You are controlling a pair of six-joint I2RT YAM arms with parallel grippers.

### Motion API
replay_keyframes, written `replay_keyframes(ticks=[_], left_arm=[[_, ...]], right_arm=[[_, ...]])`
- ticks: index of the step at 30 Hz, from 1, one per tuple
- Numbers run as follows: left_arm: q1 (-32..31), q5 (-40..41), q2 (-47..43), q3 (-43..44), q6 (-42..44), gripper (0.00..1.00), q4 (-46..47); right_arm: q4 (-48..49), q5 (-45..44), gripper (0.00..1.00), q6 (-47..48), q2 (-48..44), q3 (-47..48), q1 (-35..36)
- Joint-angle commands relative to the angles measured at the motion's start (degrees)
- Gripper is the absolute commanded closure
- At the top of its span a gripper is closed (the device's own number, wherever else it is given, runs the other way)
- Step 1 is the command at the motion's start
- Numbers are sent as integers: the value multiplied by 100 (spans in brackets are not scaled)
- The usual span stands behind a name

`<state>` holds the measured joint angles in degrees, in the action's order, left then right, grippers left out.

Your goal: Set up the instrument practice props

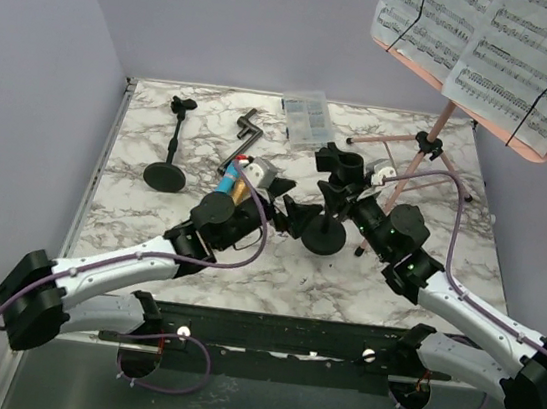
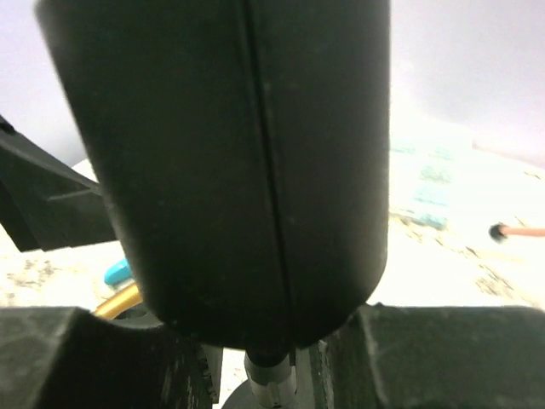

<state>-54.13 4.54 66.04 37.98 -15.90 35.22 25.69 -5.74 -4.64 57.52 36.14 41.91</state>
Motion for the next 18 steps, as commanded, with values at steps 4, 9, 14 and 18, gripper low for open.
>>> replay_keyframes(ticks=[4,9,14,18], left_arm=[[655,1527,-1937,48,-3003,1,-5008],[1795,118,-2300,-382,-3509,1,-6000],[2121,128,-1810,-345,-3428,1,-6044],[2303,476,-712,54,-2906,7,-6035]], right_arm=[[2288,1344,100,321,444,-395,11],[2971,1911,100,412,750,-629,11],[2835,2276,100,532,691,-798,11],[2734,2665,100,247,569,-1003,17]])
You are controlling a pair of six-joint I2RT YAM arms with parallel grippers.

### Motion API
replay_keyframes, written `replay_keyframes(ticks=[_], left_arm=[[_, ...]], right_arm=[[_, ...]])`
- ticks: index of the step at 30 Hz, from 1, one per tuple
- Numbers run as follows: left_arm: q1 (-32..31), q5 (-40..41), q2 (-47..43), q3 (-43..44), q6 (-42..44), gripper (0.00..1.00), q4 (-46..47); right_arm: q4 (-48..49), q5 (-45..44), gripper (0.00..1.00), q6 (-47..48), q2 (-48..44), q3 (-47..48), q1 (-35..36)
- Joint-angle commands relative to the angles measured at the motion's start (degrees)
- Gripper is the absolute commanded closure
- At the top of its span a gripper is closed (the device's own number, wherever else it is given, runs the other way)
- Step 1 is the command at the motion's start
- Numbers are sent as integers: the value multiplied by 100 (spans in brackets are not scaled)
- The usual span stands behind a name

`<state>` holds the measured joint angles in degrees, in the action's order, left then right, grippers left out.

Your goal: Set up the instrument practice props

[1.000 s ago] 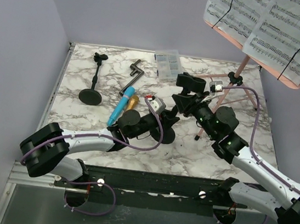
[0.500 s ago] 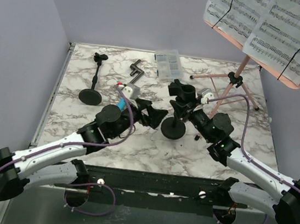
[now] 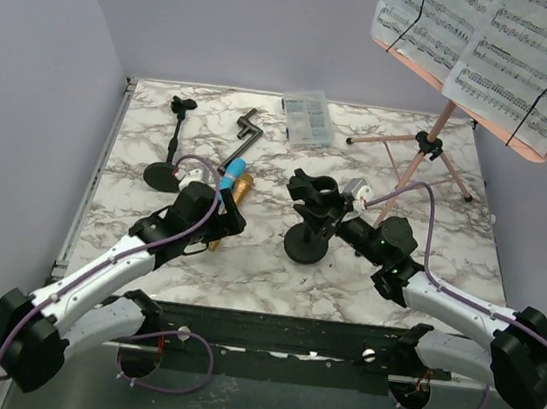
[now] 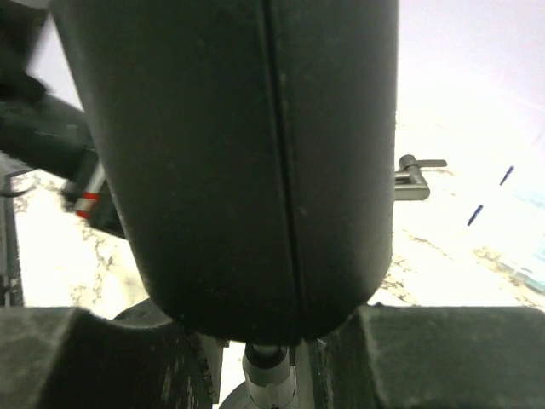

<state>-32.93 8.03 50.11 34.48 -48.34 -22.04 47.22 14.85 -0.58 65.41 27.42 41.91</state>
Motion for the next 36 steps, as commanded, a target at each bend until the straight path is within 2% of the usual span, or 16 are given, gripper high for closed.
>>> replay_keyframes(ticks=[1,5,7,12,14,17,20,22,23,25,30,33,36], left_arm=[[205,208,1234,563,526,10,-309],[385,582,2343,955,694,11,-176],[479,644,2711,1007,669,11,-17],[480,649,3270,918,775,14,287],[475,594,3408,829,862,20,468],[409,455,3626,778,894,35,588],[253,529,3763,739,920,49,637],[179,584,3757,714,923,56,640],[152,578,3717,701,929,58,642],[116,571,3645,701,970,62,653],[102,379,3408,757,1043,75,649],[103,262,3173,784,1075,82,648],[102,150,2734,846,1111,86,640]], right_arm=[[479,709,100,-193,-230,-133,17],[402,964,100,-303,-282,-215,18],[714,907,100,-383,-307,-411,13],[726,784,100,-381,-474,-598,12],[765,690,100,-398,-525,-664,14],[897,514,97,-434,-591,-821,18],[950,338,79,-454,-630,-933,15],[700,210,62,-449,-698,-911,14],[504,143,50,-452,-748,-870,13],[-38,21,37,-467,-888,-737,18],[-1192,-144,14,-954,-1613,-691,18],[-2568,-197,1,-1300,-2043,-309,10],[-4094,-375,0,-1774,-2371,172,15]])
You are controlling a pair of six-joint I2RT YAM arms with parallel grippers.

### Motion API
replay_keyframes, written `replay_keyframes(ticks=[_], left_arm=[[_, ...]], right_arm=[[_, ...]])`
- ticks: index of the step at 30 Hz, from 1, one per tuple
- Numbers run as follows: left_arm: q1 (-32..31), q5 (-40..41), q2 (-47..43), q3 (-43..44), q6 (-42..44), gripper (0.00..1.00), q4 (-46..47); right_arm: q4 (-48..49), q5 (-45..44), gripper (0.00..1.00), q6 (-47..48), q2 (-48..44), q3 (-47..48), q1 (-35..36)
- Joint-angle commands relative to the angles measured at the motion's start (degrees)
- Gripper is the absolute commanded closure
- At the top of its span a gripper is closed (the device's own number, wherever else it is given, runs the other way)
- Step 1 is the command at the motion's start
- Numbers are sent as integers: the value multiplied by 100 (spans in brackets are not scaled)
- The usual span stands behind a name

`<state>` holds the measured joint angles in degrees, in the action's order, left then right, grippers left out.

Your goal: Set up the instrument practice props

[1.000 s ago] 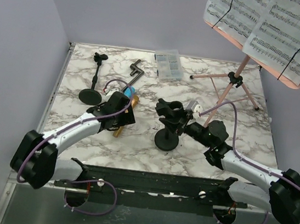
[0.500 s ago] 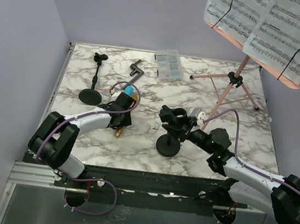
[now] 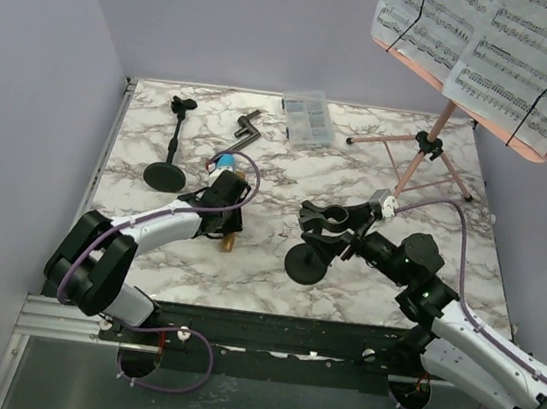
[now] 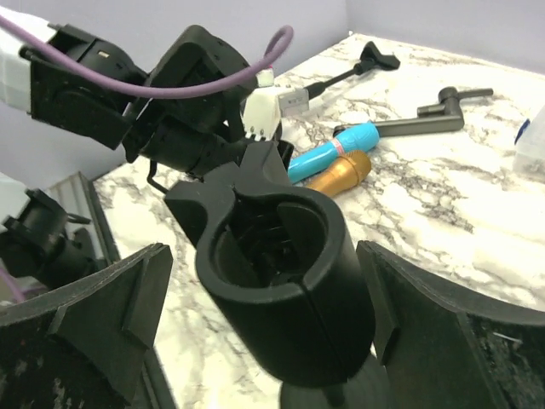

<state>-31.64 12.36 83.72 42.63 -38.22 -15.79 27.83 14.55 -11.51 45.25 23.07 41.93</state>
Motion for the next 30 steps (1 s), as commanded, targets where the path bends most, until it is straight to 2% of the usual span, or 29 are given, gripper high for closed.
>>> replay_keyframes(ticks=[1,4,8,11,15,16,21,23,26,28,30], left_arm=[[-27,-360,-813,70,112,88,2],[-26,-611,-1367,274,128,91,-53],[-9,-789,-2154,698,273,94,-170],[0,-787,-2669,1087,470,100,-192],[4,-1097,-3310,1560,943,100,104],[6,-1218,-3486,1612,1010,100,262],[9,-3053,-4007,1477,911,100,1933],[4,-3859,-3943,1367,476,100,2676],[-9,-4934,-3598,1241,-417,100,3743],[-102,-5182,-3335,1126,-935,100,4311],[-368,-5240,-3151,1077,-1087,100,4595]], right_arm=[[-2605,-367,0,-842,-451,736,15],[-4077,-457,0,-1222,-686,1194,16],[-5398,-831,0,-1710,-1055,1681,11],[-5924,-1074,0,-2145,-1317,1995,14],[-6288,-1058,0,-2357,-1483,2535,9],[-6271,-990,0,-2364,-1521,2666,9],[-5630,-582,0,-2399,-1542,3073,10],[-5207,-260,0,-2433,-1420,3166,14],[-4062,529,0,-2553,-1190,3089,12],[-3198,958,0,-2688,-1039,3004,16],[-2540,1110,0,-2741,-835,3041,12]])
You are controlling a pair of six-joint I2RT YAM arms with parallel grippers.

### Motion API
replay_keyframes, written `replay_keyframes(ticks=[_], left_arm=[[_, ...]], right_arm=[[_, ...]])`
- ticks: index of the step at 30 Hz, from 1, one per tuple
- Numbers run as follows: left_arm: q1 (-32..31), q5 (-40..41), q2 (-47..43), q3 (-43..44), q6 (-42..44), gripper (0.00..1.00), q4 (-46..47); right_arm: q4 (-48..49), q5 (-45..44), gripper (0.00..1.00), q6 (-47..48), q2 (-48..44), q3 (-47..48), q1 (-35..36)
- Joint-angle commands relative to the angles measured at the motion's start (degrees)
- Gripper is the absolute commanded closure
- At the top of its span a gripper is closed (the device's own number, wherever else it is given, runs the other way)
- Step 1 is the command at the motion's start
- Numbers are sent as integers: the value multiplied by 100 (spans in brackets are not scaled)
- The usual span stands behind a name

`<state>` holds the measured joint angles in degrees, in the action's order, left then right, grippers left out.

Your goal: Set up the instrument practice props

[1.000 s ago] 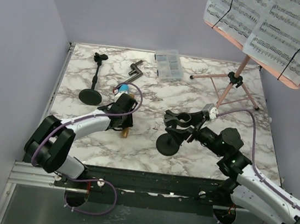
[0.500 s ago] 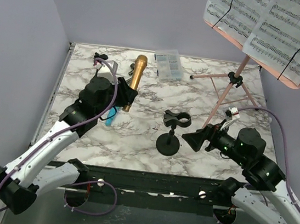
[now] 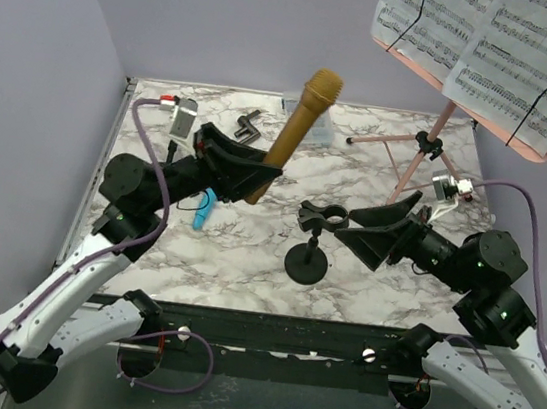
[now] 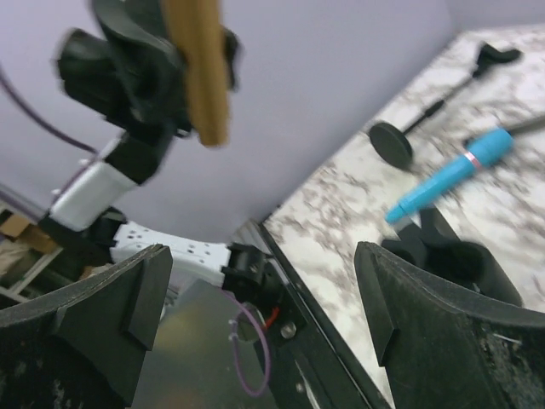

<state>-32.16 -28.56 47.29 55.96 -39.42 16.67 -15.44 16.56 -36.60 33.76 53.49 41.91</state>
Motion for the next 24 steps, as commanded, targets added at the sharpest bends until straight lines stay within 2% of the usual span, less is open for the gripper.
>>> replay_keyframes(ticks=[1,6,10,11,13,15,17,18,19,20,22,23,24], left_arm=[[-491,-1126,552,-276,-923,100,1425],[-1469,-957,920,-221,-503,100,1471],[-1807,-847,1061,-236,-360,100,1471],[-1839,-798,1067,-275,-335,100,1471],[-1879,-775,1087,-350,-313,100,1471],[-1894,-732,1087,-426,-303,100,1472],[-1891,-672,1114,-461,-319,100,1452],[-1894,-646,1141,-441,-321,100,1406],[-1893,-645,1178,-394,-291,91,1272],[-1897,-651,1218,-304,-226,70,1069],[-1892,-645,1257,-36,149,19,344],[-1892,-588,1257,108,550,3,-262],[-1890,-487,1237,306,1073,1,-826]], right_arm=[[2016,904,0,-196,416,58,11],[2565,497,1,-201,865,333,11],[2606,-47,12,-337,906,358,16],[2651,-172,16,-384,845,295,16],[2809,-339,33,-422,645,98,13],[2989,-394,44,-451,455,-91,15],[3058,-412,61,-434,339,-158,17],[3029,-408,73,-367,321,-152,16],[2985,-382,85,-263,308,-102,16],[2866,-384,96,-147,307,-21,14],[2372,-502,99,210,319,324,10],[2062,-559,100,398,352,503,13],[1757,-633,100,558,399,741,19]])
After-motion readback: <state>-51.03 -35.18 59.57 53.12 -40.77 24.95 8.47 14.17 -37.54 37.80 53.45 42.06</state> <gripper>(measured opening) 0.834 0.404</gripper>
